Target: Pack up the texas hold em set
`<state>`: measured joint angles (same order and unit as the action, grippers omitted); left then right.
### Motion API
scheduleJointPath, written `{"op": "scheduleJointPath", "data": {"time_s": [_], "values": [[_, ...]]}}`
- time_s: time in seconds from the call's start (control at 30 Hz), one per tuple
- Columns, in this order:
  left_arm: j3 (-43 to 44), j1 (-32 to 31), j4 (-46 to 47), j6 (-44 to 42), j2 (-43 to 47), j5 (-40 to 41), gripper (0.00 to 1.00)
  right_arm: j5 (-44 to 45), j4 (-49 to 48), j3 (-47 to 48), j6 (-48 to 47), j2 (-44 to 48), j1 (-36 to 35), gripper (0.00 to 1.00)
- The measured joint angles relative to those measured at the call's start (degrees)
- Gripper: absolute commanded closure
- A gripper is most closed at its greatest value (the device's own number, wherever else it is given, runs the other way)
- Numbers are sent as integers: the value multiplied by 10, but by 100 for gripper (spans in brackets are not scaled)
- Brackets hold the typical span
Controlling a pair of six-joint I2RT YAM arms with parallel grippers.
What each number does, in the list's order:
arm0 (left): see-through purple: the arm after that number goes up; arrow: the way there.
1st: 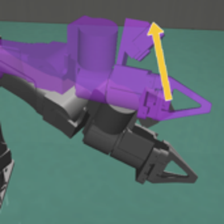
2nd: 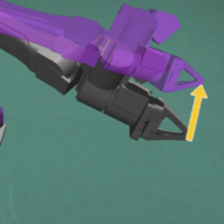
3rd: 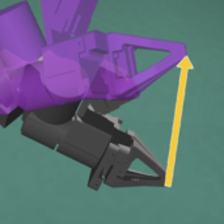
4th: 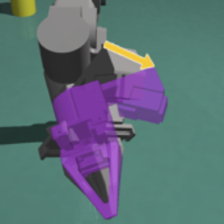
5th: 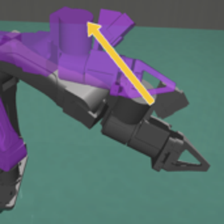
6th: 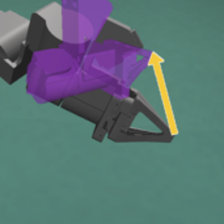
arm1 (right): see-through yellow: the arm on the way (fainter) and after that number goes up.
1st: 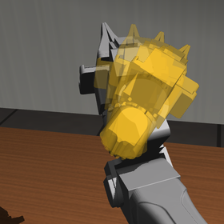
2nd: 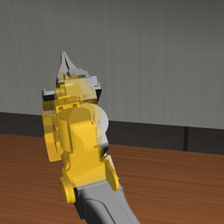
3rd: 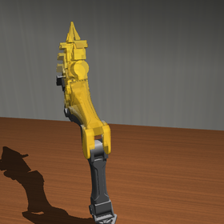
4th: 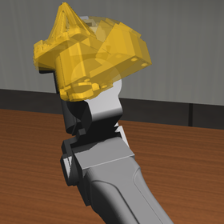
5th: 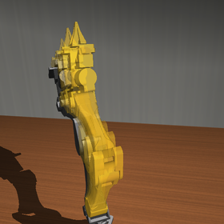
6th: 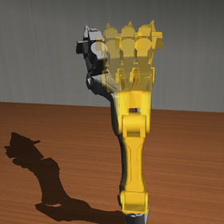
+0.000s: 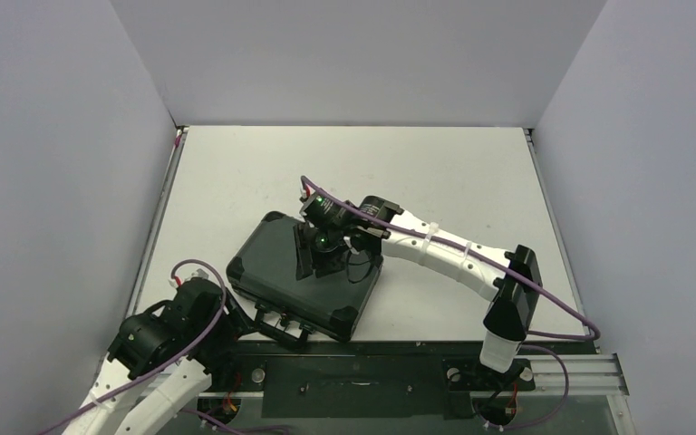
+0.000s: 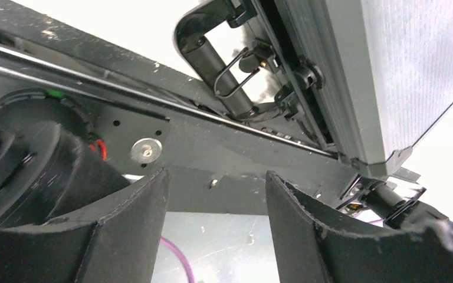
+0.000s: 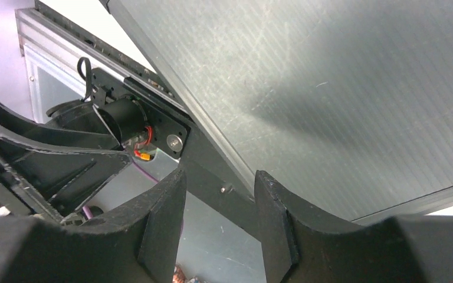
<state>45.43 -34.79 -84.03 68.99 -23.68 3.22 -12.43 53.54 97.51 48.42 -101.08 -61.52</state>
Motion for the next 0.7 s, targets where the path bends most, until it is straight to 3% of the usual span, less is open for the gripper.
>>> {"op": "scheduleJointPath", "data": {"time_s": [0.4,0.7], "values": [[-112,0,138,-10,23,-22,56,-8,-31,-4,-12,-9,20,59],[-172,0,182,-19,24,-35,61,-18,-71,-24,-4,-47,20,66]]}}
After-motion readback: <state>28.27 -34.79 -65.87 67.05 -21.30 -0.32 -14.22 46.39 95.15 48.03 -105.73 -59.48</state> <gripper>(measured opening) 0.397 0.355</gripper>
